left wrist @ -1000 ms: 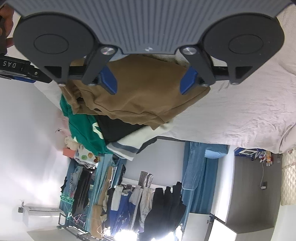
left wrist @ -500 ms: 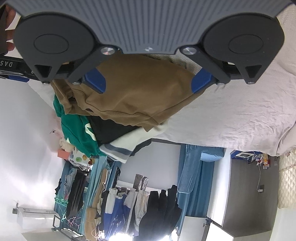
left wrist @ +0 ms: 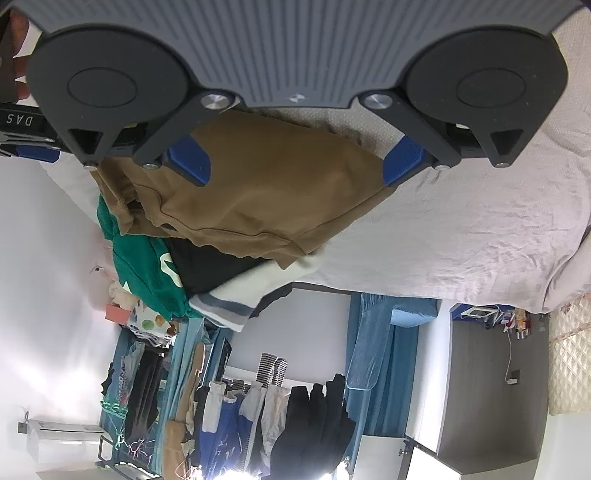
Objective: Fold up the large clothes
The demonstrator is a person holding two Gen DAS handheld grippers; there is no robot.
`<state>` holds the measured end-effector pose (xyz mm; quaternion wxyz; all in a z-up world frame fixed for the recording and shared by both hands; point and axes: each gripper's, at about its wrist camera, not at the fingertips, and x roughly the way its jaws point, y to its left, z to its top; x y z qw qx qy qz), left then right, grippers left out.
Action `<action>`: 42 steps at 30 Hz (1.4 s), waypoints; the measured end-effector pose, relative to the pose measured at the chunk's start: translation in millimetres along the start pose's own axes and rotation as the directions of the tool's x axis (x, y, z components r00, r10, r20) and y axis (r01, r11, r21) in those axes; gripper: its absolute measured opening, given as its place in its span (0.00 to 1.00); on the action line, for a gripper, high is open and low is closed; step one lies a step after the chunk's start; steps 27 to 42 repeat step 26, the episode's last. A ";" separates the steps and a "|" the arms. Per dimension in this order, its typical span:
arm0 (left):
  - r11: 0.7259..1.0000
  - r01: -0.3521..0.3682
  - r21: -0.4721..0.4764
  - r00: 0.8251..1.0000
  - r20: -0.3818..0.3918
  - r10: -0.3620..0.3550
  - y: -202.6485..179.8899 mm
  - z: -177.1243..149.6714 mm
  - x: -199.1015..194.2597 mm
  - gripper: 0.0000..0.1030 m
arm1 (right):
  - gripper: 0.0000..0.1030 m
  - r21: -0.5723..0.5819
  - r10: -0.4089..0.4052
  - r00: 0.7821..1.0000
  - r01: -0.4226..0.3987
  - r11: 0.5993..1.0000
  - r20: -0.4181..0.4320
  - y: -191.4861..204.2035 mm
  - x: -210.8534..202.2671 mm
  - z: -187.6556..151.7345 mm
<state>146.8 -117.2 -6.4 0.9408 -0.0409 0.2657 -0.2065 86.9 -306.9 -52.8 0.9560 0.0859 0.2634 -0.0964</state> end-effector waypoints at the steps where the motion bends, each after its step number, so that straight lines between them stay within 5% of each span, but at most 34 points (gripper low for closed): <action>1: 1.000 0.000 -0.001 1.000 -0.002 0.000 0.3 0.1 -0.4 0.98 | 1.00 -0.001 0.000 1.000 0.000 1.000 0.001 0.9 -0.4 -0.4; 42: 1.000 0.000 0.008 1.000 0.012 0.000 -5.3 -1.4 -10.5 0.99 | 1.00 0.002 -0.004 1.000 0.004 1.000 -0.004 2.6 -6.5 -6.3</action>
